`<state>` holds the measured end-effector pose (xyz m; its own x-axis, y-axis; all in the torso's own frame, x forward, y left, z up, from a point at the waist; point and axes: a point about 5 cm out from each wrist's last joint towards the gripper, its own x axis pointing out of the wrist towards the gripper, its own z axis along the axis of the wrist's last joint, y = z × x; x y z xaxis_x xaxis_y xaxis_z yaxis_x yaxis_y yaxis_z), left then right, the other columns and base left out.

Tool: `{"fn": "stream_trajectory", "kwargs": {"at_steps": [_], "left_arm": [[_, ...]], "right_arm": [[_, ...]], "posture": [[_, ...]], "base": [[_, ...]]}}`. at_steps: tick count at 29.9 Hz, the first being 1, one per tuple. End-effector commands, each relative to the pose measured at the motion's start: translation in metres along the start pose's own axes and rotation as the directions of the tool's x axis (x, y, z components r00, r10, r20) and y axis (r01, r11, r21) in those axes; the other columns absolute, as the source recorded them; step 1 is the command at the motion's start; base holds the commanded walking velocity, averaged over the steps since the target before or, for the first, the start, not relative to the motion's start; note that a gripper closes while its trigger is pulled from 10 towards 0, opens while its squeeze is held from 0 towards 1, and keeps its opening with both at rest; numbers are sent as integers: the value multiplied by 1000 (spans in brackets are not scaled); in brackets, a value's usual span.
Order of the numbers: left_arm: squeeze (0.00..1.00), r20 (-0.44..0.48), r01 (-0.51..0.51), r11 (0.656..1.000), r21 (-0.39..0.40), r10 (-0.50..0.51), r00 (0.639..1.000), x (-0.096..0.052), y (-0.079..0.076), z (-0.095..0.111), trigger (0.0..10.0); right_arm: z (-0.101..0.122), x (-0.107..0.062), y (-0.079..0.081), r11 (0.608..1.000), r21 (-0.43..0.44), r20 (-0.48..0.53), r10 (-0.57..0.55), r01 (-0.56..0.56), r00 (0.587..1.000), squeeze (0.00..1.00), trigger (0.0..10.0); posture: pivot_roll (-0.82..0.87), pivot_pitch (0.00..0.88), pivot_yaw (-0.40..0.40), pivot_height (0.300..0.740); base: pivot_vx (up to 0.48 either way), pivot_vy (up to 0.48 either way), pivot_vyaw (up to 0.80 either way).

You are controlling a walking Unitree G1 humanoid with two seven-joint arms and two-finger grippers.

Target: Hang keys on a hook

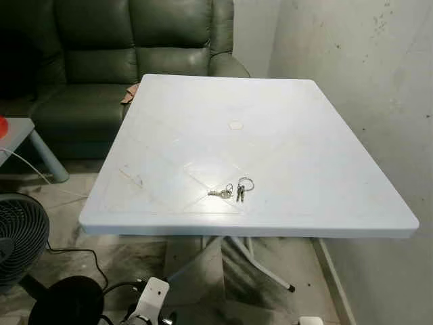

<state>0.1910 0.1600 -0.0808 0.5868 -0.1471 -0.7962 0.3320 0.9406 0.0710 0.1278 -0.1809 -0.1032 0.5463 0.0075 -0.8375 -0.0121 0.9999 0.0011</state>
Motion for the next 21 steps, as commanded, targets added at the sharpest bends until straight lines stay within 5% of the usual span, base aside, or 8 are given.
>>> {"fn": "stream_trajectory", "kwargs": {"at_steps": [1, 4, 7, 9, 12, 21], "left_arm": [[0, 38, -1, 1000, 24, 0, 999, 1, 1, 8, 10000], [0, 120, 42, 998, 51, -48, 992, 4, -6, 26, 10000], [0, 182, 102, 976, 194, -138, 974, 5, -19, 41, 10000], [0, 192, 116, 969, 217, -159, 968, 5, -22, 44, 10000], [0, 260, 158, 924, 348, -257, 931, 3, -32, 59, 10000], [0, 342, 180, 851, 494, -380, 860, -3, -39, 76, 10000]], "right_arm": [[-3, -1, 1, 1000, 9, -5, -4, 4, 1000, 0, 10000], [7, 1, 1, 1000, 12, 56, 7, -8, 998, 0, 10000], [21, 2, 1, 999, -15, 125, 35, -33, 992, 0, 10000], [24, 2, 1, 999, -28, 141, 44, -40, 989, 0, 10000], [45, 3, 4, 989, -111, 243, 124, -100, 962, 0, 10000], [70, -3, 22, 926, -303, 373, 333, -226, 866, 0, 10000]], "posture": [[-97, 0, -19, 740], [-98, 0, -18, 740], [-98, 0, -18, 740], [-98, 0, -18, 740], [-102, 0, -16, 740], [-102, 0, -11, 740]], "base": [[0, 0, 0], [0, 0, 0], [0, 0, 0], [0, 0, 0], [0, 0, 0], [0, 0, 0]]}}
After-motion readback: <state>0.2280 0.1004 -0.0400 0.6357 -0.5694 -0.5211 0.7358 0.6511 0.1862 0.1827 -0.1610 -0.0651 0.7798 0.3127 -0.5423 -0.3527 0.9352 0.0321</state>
